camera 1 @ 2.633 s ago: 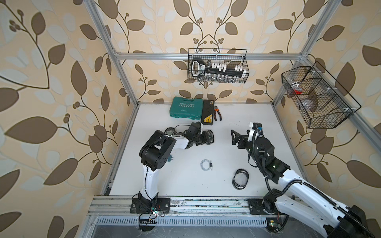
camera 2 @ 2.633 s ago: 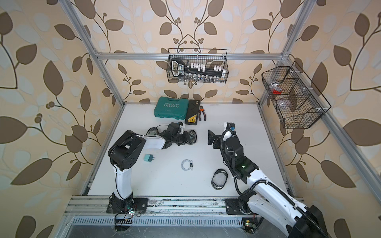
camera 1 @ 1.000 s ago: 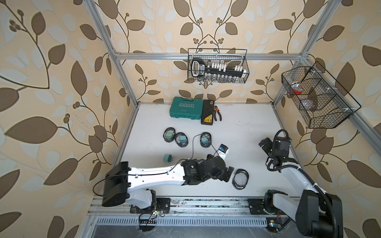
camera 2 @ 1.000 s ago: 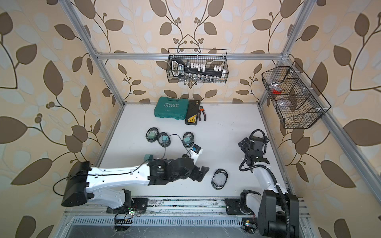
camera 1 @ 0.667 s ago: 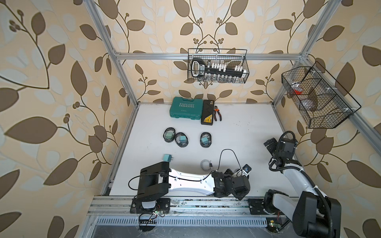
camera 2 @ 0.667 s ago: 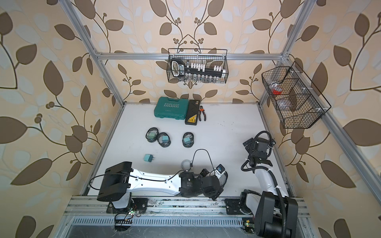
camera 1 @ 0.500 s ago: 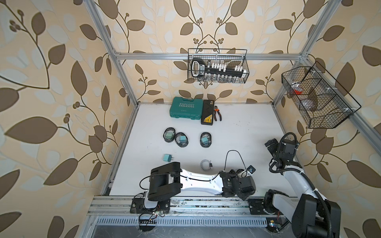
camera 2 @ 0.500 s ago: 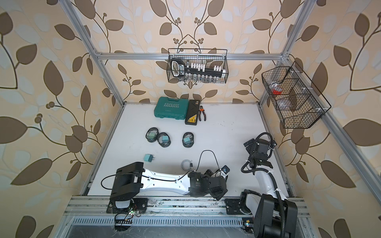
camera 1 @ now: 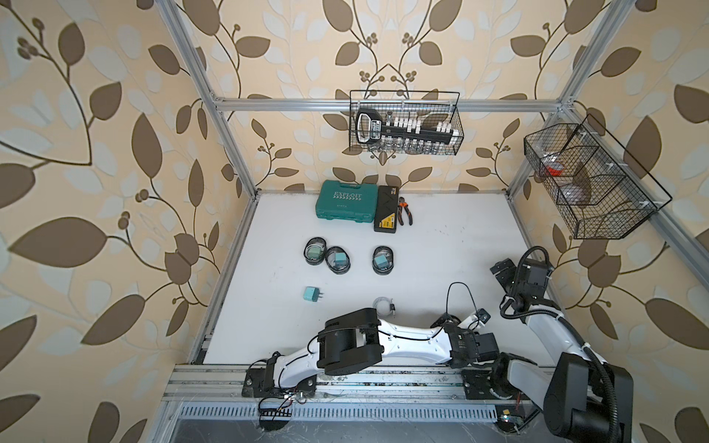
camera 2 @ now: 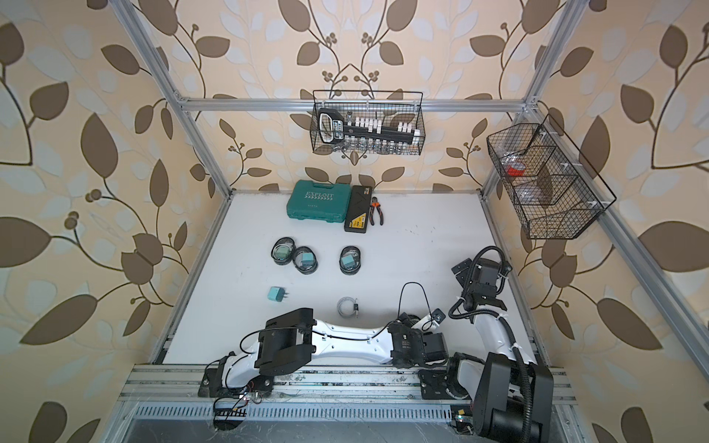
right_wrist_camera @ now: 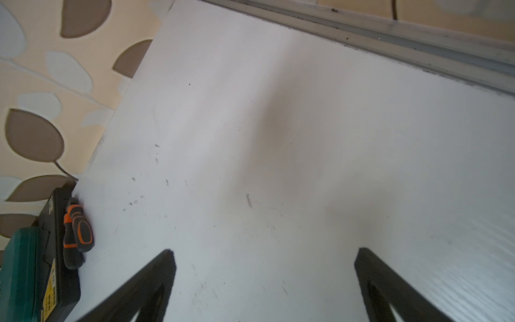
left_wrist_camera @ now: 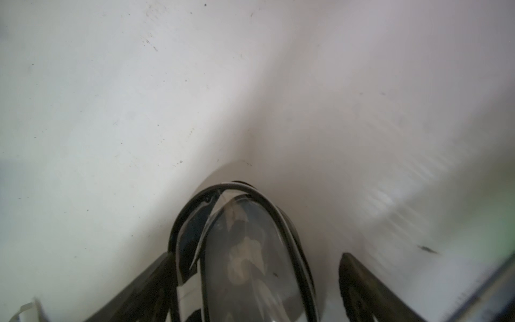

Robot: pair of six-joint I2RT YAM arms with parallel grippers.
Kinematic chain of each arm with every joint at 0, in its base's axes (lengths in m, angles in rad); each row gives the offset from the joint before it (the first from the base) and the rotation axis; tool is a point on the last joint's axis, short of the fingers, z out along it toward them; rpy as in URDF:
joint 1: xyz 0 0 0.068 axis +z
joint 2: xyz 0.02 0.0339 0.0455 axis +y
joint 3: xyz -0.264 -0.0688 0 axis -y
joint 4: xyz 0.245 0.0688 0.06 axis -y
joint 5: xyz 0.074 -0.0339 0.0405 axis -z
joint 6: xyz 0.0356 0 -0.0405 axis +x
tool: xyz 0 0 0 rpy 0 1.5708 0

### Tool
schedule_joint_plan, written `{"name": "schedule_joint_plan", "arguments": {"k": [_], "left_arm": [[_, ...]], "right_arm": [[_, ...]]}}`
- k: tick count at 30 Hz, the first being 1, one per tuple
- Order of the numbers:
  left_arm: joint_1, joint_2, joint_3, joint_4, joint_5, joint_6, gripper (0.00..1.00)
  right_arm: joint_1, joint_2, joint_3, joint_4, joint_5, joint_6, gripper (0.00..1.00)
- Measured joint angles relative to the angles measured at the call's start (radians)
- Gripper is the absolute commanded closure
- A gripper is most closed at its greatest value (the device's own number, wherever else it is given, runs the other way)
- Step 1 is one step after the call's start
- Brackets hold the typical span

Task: Pack away charging kits
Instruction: Open the storage bag at the center of the board.

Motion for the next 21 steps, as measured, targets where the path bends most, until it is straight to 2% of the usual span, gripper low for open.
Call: {"name": "schedule_joint_plan", "arguments": {"k": [7,17,21], "left_arm": [[0.001,0.016,0.015,-0.038,-0.039,-0.005,0.56],[0.023,0.016,0.015,-0.035,-0.013,-0.015,0.78],[0.039,0.016,0.014,-0.033,-0.006,-0.024,0.84]], "right_arm": [[-0.002,-0.001,0.0,0.002,0.0,0.0,0.0],[-0.002,-0.009,0.0,0.003,0.0,0.0,0.0],[-0.002,-0.009,0.0,0.003,0.0,0.0,0.0]]}}
